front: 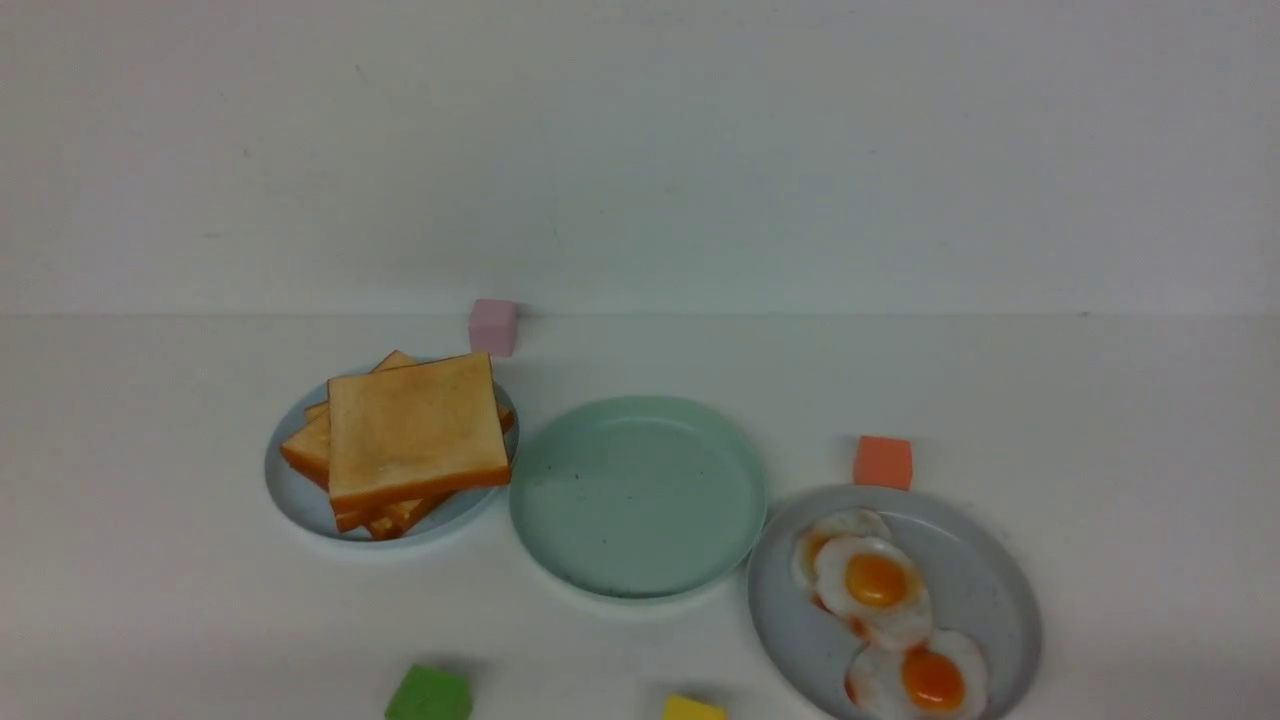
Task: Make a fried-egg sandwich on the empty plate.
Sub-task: Use the left arm to grab a slice of bread
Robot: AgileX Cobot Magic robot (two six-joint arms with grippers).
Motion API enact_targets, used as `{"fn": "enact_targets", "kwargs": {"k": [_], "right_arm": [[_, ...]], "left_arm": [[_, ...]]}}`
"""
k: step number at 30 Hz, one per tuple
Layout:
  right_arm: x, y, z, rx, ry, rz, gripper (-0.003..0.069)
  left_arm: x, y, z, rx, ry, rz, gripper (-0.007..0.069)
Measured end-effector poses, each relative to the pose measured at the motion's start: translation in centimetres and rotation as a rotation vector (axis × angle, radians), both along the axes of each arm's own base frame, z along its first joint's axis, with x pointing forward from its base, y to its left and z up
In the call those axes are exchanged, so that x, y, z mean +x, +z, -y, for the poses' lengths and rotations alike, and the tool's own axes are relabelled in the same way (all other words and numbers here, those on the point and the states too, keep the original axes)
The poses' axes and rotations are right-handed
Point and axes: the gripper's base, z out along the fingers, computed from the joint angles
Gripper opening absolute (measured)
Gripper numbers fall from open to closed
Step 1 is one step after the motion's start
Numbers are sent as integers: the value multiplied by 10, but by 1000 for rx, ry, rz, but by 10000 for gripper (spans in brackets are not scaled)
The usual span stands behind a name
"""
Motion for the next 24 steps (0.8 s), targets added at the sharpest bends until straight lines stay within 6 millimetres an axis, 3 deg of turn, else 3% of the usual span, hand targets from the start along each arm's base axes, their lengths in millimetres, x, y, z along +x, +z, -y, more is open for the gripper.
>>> {"fn": "enact_targets", "kwargs": {"k": [24], "right_arm": [[0,0,1,-14,-3,5,238]], "left_arm": [[0,1,0,-2,-1,11,238]]}}
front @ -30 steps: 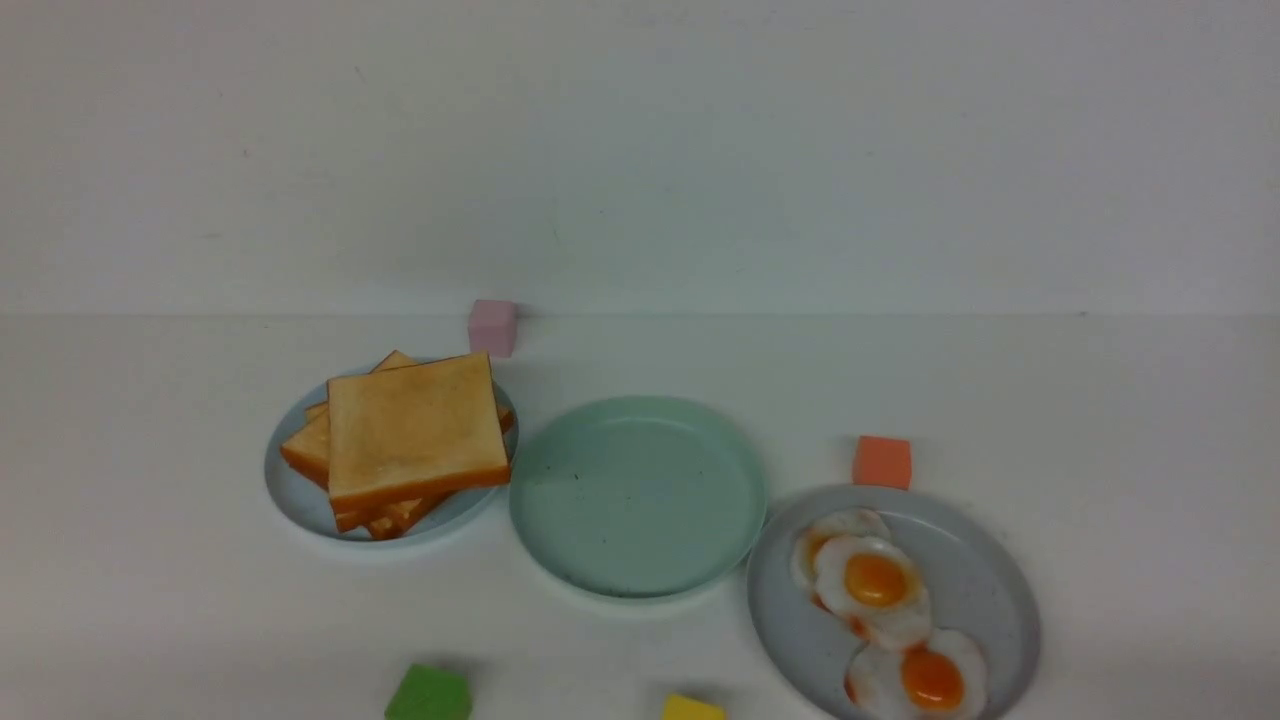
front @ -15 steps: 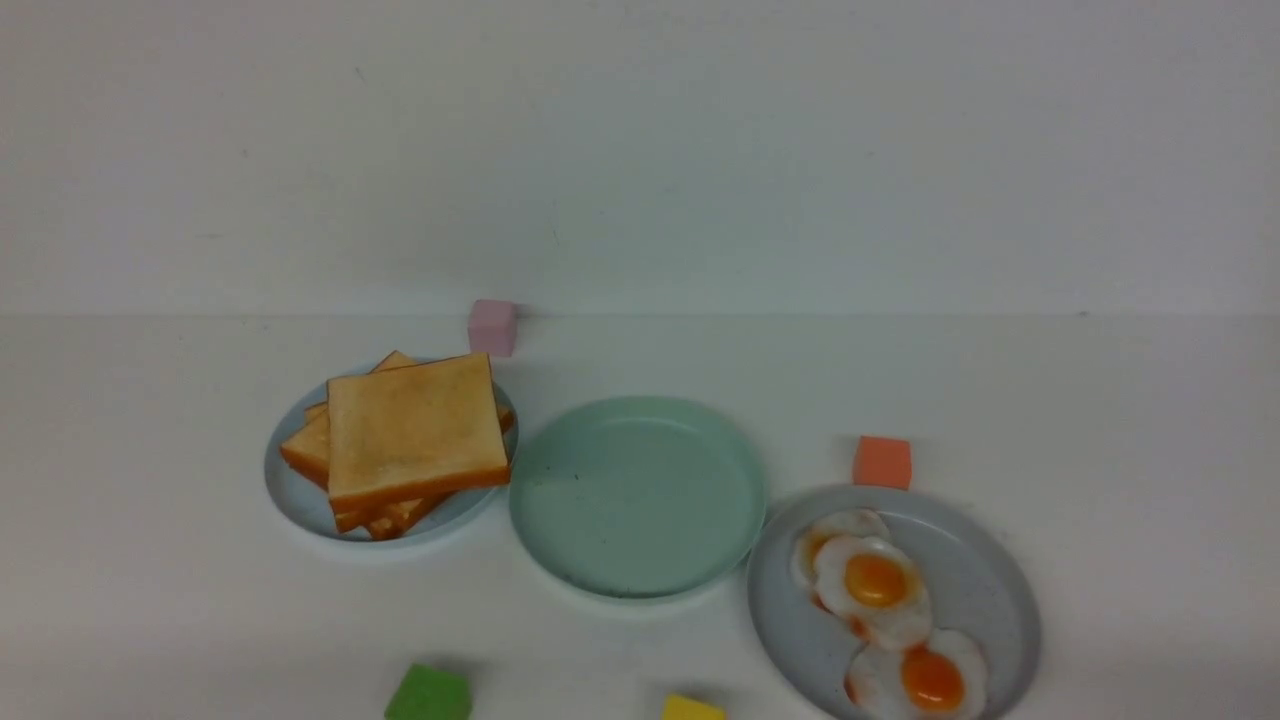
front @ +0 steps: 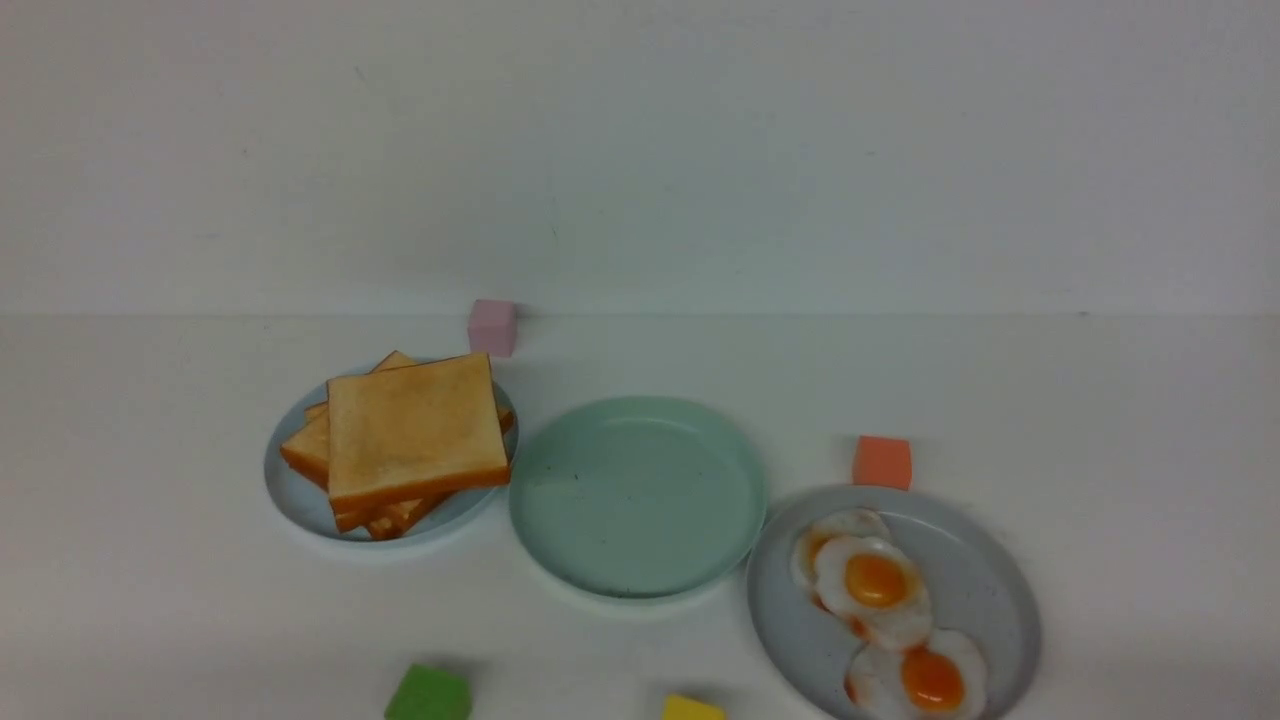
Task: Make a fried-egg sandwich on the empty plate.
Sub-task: Use the left arm to grab a slice of bread
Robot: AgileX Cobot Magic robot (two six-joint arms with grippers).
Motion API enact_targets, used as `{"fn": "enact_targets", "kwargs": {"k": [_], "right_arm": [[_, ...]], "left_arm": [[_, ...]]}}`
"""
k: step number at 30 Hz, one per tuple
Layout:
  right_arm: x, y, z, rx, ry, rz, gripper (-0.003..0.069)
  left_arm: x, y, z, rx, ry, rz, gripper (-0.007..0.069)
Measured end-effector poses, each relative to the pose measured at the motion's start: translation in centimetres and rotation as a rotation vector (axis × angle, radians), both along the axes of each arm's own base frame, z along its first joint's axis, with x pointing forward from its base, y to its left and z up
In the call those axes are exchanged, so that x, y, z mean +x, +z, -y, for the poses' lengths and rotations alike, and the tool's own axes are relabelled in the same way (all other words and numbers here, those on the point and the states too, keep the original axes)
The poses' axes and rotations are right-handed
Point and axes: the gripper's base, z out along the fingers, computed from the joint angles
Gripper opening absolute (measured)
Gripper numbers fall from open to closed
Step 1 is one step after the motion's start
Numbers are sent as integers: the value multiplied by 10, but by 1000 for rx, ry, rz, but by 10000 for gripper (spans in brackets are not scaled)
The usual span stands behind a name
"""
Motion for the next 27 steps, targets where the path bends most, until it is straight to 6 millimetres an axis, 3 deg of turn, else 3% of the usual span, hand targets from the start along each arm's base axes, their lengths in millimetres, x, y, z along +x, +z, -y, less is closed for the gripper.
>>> {"fn": "enact_targets", "kwargs": {"k": [4,11,18,24,27], "right_arm": [[2,2,-1,3,6,55,238],[4,23,-3,16,28,290,238],[3,43,-4,100,40,502,238],[-4,63,-4,259,63,708,238],[-9,83,-4,325,76,774,238]], "left_arm": [[2,6,1,-10,-4,68,238],[4,27,2,-43,-19,295,238],[4,32,3,-54,-23,361,238],[0,54,2,-354,-16,567,238],[-4,67,0,-454,-28,678,238]]}}
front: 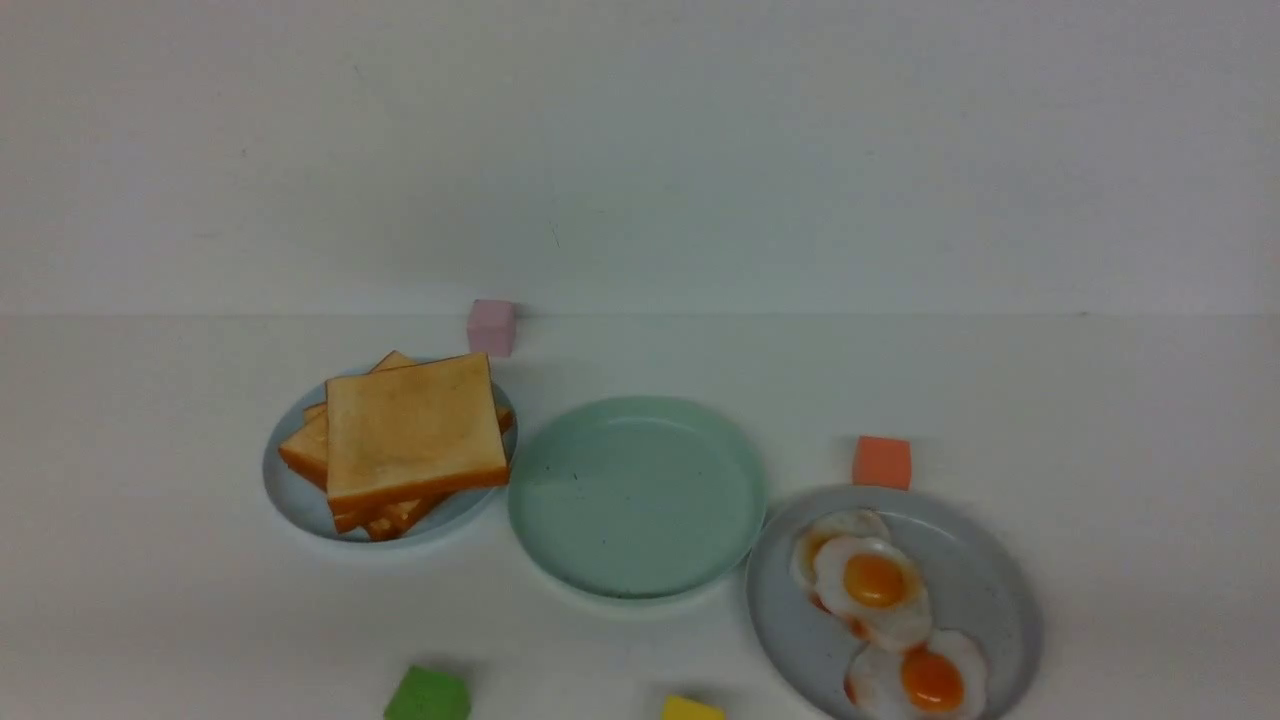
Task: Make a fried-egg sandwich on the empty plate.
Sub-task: Use the left arm to grab a slice of bread
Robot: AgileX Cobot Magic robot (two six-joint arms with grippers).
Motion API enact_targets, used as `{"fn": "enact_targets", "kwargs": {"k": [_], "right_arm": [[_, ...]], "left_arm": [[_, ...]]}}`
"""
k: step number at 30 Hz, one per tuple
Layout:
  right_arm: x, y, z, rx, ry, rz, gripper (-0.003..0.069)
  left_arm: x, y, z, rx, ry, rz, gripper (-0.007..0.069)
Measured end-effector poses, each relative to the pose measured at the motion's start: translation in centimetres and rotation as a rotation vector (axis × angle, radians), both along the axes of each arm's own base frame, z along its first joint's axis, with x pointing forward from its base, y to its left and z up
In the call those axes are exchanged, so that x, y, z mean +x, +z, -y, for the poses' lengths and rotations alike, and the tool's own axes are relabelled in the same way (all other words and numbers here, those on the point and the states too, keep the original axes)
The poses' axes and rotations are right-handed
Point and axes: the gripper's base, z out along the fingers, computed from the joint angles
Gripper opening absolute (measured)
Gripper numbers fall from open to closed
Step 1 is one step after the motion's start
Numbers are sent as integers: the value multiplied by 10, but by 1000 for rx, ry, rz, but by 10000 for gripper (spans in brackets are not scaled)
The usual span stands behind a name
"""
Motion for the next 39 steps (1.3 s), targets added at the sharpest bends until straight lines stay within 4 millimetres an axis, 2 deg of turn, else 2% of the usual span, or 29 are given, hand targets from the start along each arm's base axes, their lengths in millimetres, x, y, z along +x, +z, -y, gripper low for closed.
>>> {"fn": "enact_targets", "kwargs": {"k": [2,3,4,6,7,8,9,11,12,13,15,19,22,25,27,31,33,35,36,37,39], "right_arm": [[-5,26,0,44,23,50,238],[-7,40,0,68,36,65,238],[-7,56,1,95,51,66,238],[-8,84,1,123,66,67,238],[-6,96,1,125,67,56,238],[-3,112,0,119,63,28,238],[5,125,0,101,49,-33,238],[10,133,0,84,34,-82,238],[19,143,1,56,9,-158,238],[29,144,1,35,-12,-238,238],[47,137,2,2,-51,-400,238],[75,108,6,-40,-114,-721,238],[91,87,6,-40,-132,-915,238],[101,71,2,-5,-100,-1062,238],[105,65,-6,-7,-46,-1124,238],[109,50,-34,-95,183,-1258,238],[108,45,-47,-141,306,-1303,238],[105,41,-62,-221,451,-1338,238],[104,40,-65,-221,482,-1341,238],[102,40,-72,-255,550,-1342,238],[100,40,-78,-269,627,-1334,238]], "left_arm": [[-4,17,-1,-27,-7,52,238],[-8,29,-1,-33,-9,79,238],[-14,50,-2,-42,-12,113,238],[-20,76,-3,-56,-18,132,238],[-19,82,-3,-59,-20,125,238],[-21,106,-3,-82,-32,111,238],[-16,123,-2,-95,-47,39,238],[-12,132,-1,-102,-59,-19,238],[-5,140,2,-99,-72,-104,238],[6,143,5,-87,-84,-221,238],[21,139,9,-65,-92,-369,238],[56,111,15,25,-82,-698,238],[77,93,19,37,-84,-859,238],[97,77,24,-32,-103,-994,238],[110,66,29,-108,-119,-1077,238],[142,40,39,-216,-135,-1246,238],[156,33,42,-205,-137,-1297,238],[179,28,46,-170,-145,-1363,241],[179,30,46,-166,-148,-1358,244],[196,30,49,-135,-159,-1386,256],[215,29,53,-102,-171,-1409,283]]}}
